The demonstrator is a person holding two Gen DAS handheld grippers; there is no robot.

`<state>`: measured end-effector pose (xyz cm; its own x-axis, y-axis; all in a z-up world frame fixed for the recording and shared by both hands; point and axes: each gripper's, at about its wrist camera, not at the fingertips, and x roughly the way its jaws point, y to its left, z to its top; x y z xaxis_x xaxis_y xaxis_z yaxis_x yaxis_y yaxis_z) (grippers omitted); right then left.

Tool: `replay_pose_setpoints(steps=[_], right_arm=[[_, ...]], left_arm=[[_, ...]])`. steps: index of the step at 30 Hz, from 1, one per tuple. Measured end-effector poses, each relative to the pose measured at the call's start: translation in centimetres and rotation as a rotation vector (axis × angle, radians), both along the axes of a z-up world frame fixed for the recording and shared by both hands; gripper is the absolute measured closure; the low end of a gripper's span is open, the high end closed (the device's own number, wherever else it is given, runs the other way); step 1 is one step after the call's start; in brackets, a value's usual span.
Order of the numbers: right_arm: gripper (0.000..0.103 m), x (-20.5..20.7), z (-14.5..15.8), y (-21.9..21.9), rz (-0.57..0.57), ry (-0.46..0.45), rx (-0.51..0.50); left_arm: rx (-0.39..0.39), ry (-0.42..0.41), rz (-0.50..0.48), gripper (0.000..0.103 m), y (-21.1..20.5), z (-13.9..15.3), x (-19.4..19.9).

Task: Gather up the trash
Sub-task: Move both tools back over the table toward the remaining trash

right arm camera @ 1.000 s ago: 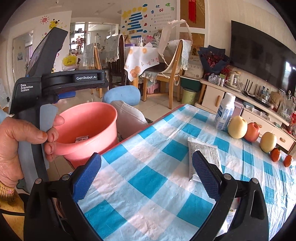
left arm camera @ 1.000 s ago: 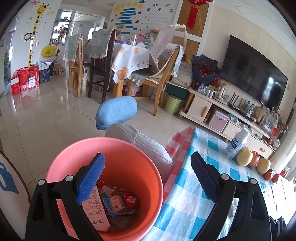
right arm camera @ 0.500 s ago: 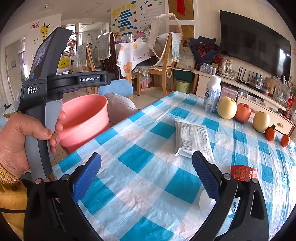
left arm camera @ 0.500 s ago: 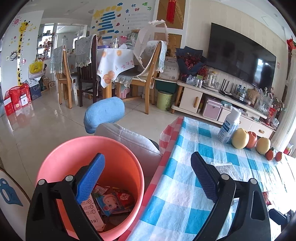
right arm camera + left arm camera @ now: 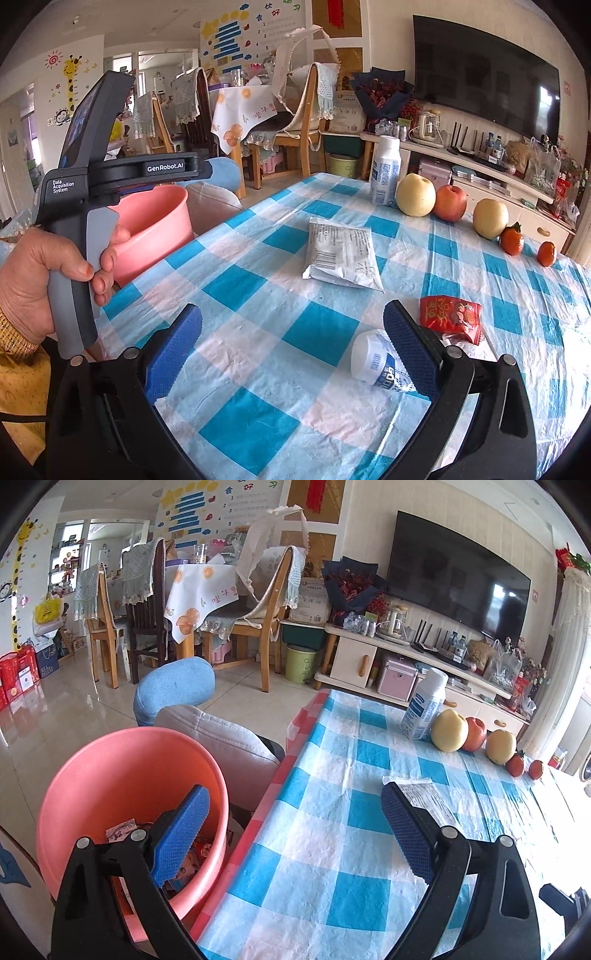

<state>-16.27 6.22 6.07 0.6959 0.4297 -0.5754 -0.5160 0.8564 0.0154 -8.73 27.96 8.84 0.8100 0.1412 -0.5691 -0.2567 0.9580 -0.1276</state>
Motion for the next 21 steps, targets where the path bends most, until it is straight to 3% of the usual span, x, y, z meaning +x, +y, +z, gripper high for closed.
replay_pose_setpoints(steps=[10,21], right_arm=[[0.004,-0.2,-0.5,-3.5,-0.037,0.012,0.004],[0.004,-0.9,-1.1,-8.0,-0.022,0.061,0.01]], left_arm=[[0.053,0.041,-0.117,0.01,-4.6,-0.8,-0.6],[0.002,0.099,-0.294,0.01,-10.7,-1.9,-2.6]])
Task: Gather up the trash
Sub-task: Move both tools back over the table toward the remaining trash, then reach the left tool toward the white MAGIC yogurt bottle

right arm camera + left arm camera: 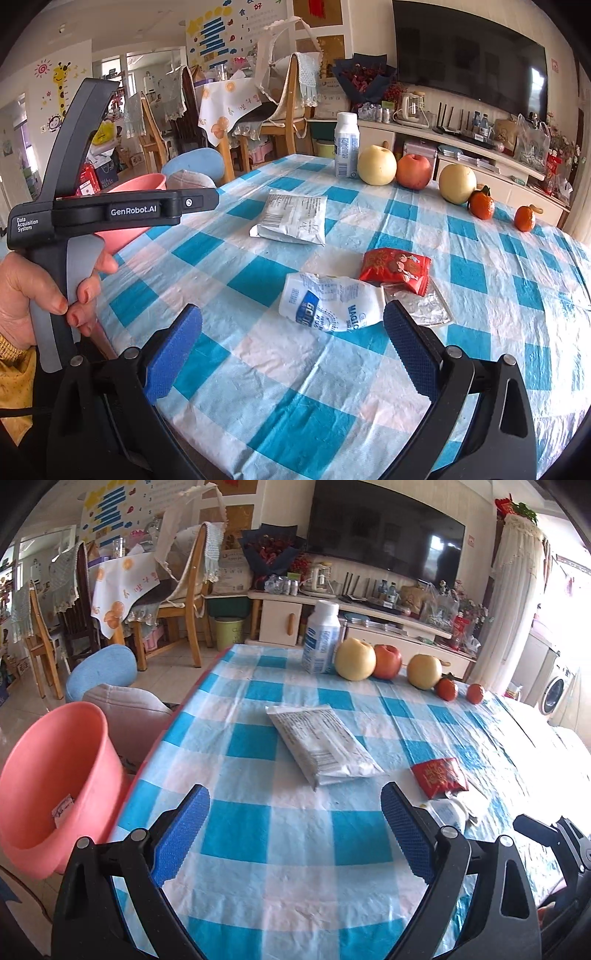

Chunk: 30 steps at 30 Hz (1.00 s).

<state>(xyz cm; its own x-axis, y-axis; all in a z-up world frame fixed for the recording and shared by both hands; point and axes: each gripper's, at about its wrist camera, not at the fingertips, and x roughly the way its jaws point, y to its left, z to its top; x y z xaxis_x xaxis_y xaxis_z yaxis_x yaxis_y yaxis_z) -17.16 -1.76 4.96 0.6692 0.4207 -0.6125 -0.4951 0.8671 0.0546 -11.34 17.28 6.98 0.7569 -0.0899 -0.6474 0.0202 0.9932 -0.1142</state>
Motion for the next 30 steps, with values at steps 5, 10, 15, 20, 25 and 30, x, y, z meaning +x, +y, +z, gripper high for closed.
replay_pose_setpoints(steps=[5,10,15,20,25,30], right_arm=[[0.004,0.0,0.3,-2.9,-0.032,0.014,0.011],[0.004,0.4,0.6,-6.5,-0.086,0.054,0.051],[0.004,1.0,0.3,-9.5,-0.134,0.088,0.066],[0.004,2.2,0.2,-12.6,-0.178,0.125,0.124],[0.004,4.0,-0.4,-14.4,-0.197,0.189,0.204],[0.004,5.4,-0.5,-14.0,-0.177,0.202,0.204]], left_arm=[[0.005,0.026,-0.12,0.01,-3.6,-0.5,-0.9],[0.087,0.038,-0.251,0.01,-7.2,-1.2,-1.3],[0.14,0.074,-0.343,0.01,-9.5,-2.3,-0.7],[0.197,0.094,-0.422,0.01,-11.9,-3.5,0.2],[0.229,0.108,-0.46,0.01,-13.1,-4.4,1.4],[0.23,0.13,-0.459,0.01,-13.3,-5.1,2.9]])
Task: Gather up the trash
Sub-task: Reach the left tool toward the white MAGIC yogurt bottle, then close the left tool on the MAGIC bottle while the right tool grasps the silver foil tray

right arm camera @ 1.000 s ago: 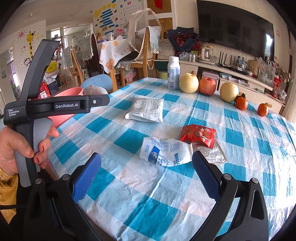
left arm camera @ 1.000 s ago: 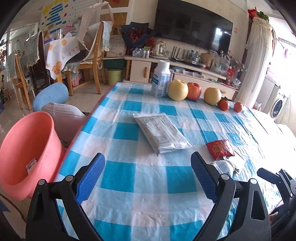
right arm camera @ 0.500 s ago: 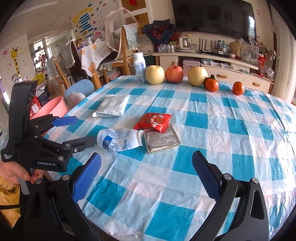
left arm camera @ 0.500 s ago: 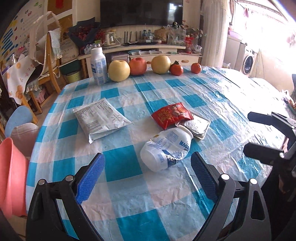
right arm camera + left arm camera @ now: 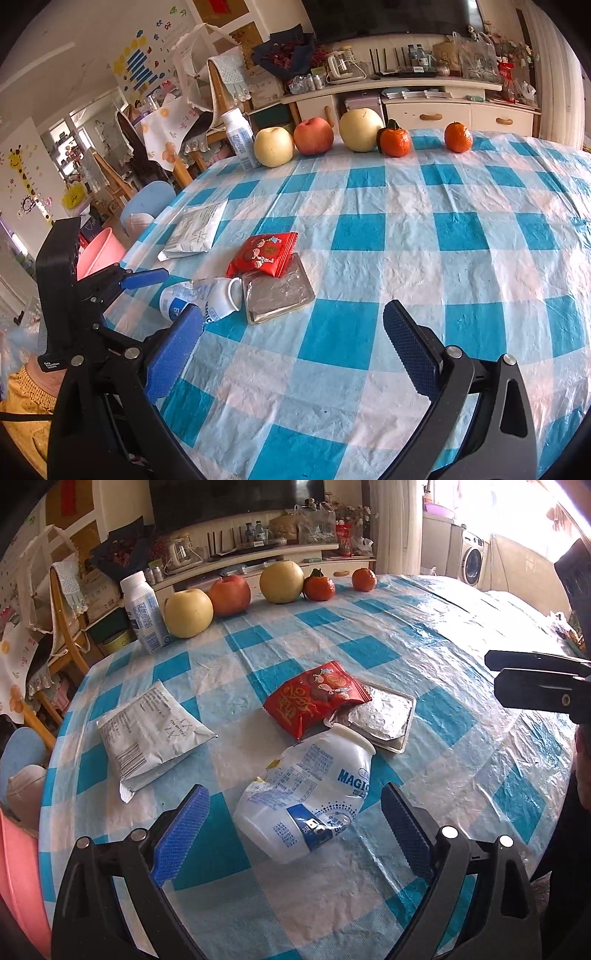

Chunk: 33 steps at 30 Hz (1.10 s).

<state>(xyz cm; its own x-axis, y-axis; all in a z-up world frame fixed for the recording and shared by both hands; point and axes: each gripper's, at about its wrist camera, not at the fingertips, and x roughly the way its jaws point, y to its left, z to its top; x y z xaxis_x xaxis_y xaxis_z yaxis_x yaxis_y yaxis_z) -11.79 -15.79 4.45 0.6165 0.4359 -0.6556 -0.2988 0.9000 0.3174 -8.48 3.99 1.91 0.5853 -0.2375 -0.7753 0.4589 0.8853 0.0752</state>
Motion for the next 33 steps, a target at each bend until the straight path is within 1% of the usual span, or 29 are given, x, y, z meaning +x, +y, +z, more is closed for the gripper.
replay_pose_setpoints(steps=[6,11,12,14,15,20,22,25,28,33], right_arm=[[0.005,1.3,-0.6,1.6,0.05,0.02,-0.018],[0.007,2.1,-0.8,2.4,0.076,0.025,-0.026],[0.008,2.3,-0.9,2.5,0.078,0.028,-0.024],[0.013,2.6,-1.1,2.5,0.08,0.037,-0.02],[0.018,2.8,-1.2,2.5,0.081,0.045,-0.018],[0.019,3.5,-1.8,2.5,0.073,0.068,-0.014],[0.019,3.7,-1.9,2.6,0.072,0.074,-0.018],[0.019,4.0,-2.2,2.8,0.07,0.085,-0.024],[0.019,4.3,-2.6,2.9,0.064,0.099,-0.035],[0.019,4.9,-3.5,3.0,0.053,0.134,-0.045]], left_arm=[[0.006,0.048,-0.007,0.01,-0.5,-1.3,1.6],[0.009,0.065,-0.022,0.01,-1.1,-1.9,2.4],[0.005,0.065,-0.025,0.01,-1.2,-1.9,2.5],[0.008,0.062,-0.026,0.01,-1.4,-1.8,2.7],[0.007,0.061,-0.027,0.01,-1.4,-1.9,2.7],[0.003,0.058,-0.027,0.011,-1.5,-1.9,2.7],[-0.01,0.059,-0.034,0.018,-1.6,-1.8,2.6],[0.0,0.04,-0.049,0.025,-2.0,-1.6,2.1],[0.0,0.037,-0.054,0.028,-2.0,-1.6,1.8],[-0.01,0.043,-0.04,0.028,-1.6,-1.6,1.7]])
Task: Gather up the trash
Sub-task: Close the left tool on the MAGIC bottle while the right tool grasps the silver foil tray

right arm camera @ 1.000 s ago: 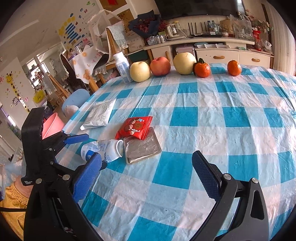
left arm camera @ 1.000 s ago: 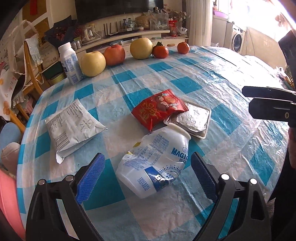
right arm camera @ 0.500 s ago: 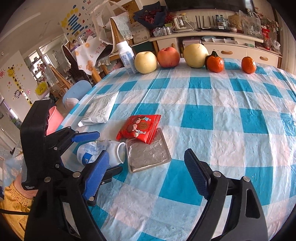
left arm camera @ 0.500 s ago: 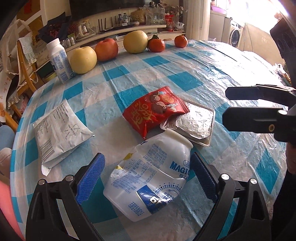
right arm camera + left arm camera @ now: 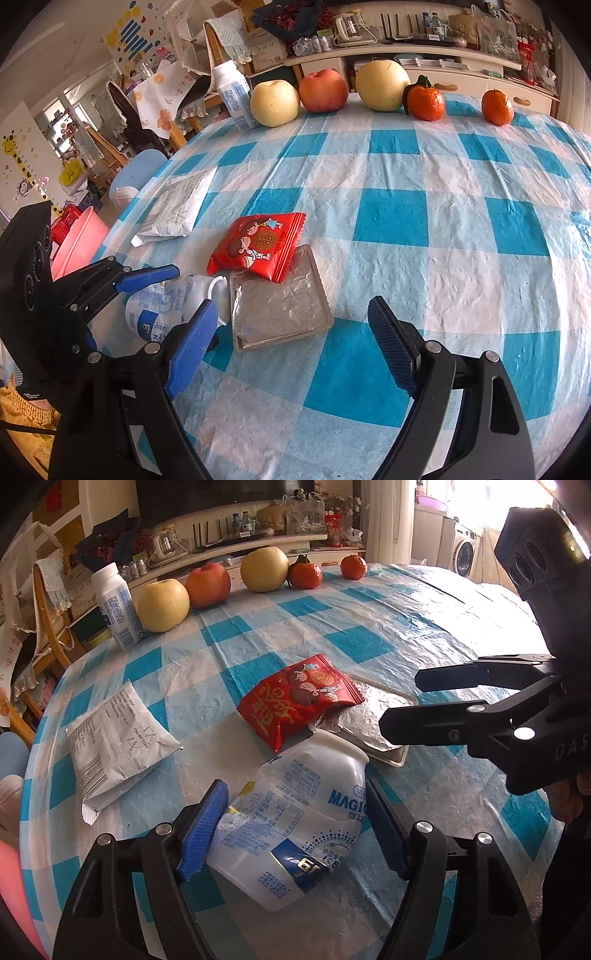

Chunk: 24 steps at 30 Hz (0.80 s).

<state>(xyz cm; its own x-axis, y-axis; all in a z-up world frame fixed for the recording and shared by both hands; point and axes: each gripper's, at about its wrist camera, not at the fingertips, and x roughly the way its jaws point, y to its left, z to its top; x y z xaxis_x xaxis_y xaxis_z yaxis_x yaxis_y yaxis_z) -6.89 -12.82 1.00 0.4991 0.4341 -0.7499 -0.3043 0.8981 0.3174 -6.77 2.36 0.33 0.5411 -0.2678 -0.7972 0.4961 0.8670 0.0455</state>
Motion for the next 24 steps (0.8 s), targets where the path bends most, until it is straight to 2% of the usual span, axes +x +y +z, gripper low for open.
replay_pose_setpoints(steps=[8,15,24], right_arm=[[0.015,0.4,-0.2,0.8,0.002,-0.013,-0.033],[0.011,0.4,-0.4,1.9,0.023,-0.037,-0.08],[0.011,0.1,-0.9,4.1,0.06,-0.083,-0.233]], left_arm=[[-0.045,0.032,0.061,0.029,1.7,0.1,0.3],[-0.08,0.052,0.175,0.029,4.4,0.3,1.1],[-0.109,0.01,0.252,0.029,6.5,1.7,1.2]])
